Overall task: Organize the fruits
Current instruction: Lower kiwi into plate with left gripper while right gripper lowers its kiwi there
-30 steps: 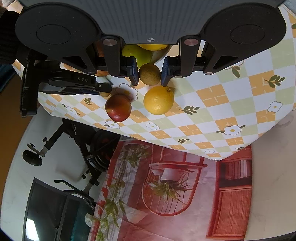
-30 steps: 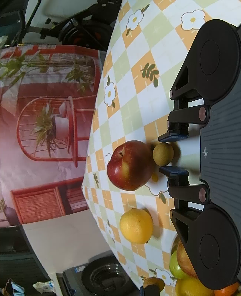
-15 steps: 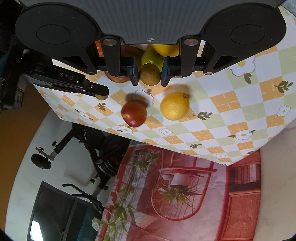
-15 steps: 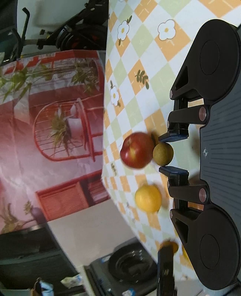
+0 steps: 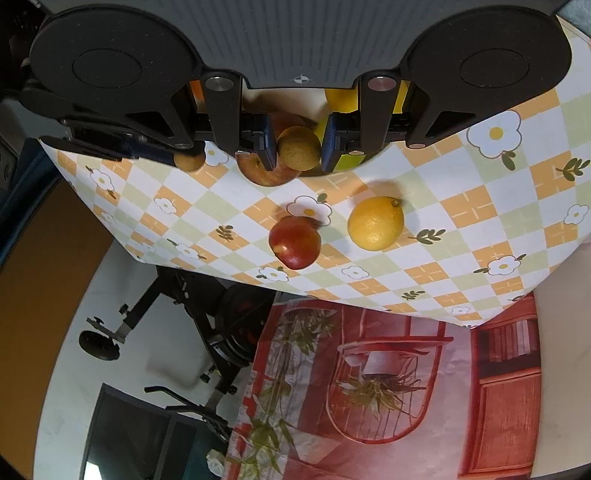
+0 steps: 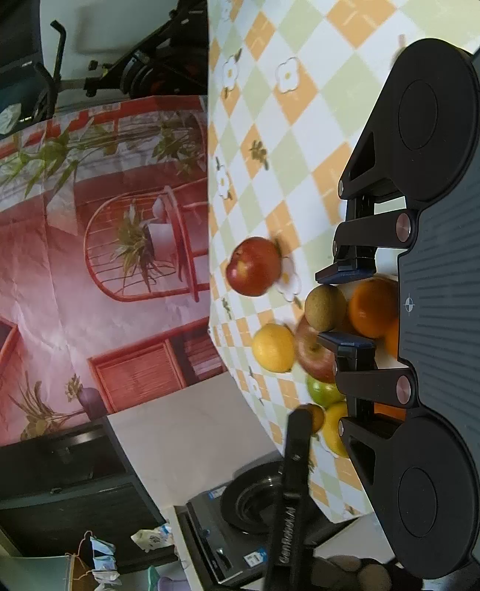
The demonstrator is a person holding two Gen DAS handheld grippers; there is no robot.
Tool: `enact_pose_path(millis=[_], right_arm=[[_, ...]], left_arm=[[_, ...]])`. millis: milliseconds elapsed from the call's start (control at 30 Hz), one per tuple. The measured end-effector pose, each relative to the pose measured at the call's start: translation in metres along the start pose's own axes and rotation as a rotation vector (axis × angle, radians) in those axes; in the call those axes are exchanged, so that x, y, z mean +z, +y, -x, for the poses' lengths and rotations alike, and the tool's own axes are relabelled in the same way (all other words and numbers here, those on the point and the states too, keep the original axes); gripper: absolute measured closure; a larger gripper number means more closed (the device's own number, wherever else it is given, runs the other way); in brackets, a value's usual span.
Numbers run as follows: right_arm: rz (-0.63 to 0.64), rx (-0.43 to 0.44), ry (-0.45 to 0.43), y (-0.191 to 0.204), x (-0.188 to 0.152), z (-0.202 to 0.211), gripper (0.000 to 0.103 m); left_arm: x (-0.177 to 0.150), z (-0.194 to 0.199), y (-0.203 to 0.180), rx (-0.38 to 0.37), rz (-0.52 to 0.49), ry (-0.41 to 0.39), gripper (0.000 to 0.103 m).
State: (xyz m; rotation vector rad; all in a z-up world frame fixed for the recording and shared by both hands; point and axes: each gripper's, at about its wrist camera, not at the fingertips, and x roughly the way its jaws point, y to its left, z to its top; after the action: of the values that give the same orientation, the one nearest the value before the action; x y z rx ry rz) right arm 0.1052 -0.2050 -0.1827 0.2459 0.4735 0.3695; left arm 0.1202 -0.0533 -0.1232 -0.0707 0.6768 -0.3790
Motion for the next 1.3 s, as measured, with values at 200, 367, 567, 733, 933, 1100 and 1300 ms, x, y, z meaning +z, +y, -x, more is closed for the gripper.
enact_pose_path(millis=[200, 367, 567, 733, 933, 1100, 1300], right_arm=[[0.001, -0.015, 0.004, 0.003, -0.011, 0.010, 0.077], [-0.006, -0.014, 0.002, 0.003, -0.010, 0.008, 0.077], [0.025, 0.017, 0.025, 0.011, -0.014, 0.007, 0.077], [0.029, 0.035, 0.038, 0.014, -0.017, 0.017, 0.077], [0.040, 0.053, 0.072, 0.018, -0.022, 0.030, 0.077], [0.064, 0.075, 0.106, 0.027, -0.026, 0.032, 0.077], [0.061, 0.088, 0.136, 0.028, -0.028, 0.030, 0.077]], left_arm=[[-0.006, 0.001, 0.000, -0.002, -0.001, 0.018, 0.075], [-0.008, -0.001, 0.004, 0.000, 0.011, 0.037, 0.075], [-0.010, -0.004, 0.006, -0.007, 0.021, 0.052, 0.075], [-0.010, 0.005, 0.006, -0.021, 0.006, 0.049, 0.075], [-0.017, 0.019, 0.002, -0.076, -0.016, 0.071, 0.075], [-0.022, 0.022, -0.002, -0.101, -0.030, 0.084, 0.075], [-0.023, 0.020, -0.001, -0.103, -0.025, 0.092, 0.075]])
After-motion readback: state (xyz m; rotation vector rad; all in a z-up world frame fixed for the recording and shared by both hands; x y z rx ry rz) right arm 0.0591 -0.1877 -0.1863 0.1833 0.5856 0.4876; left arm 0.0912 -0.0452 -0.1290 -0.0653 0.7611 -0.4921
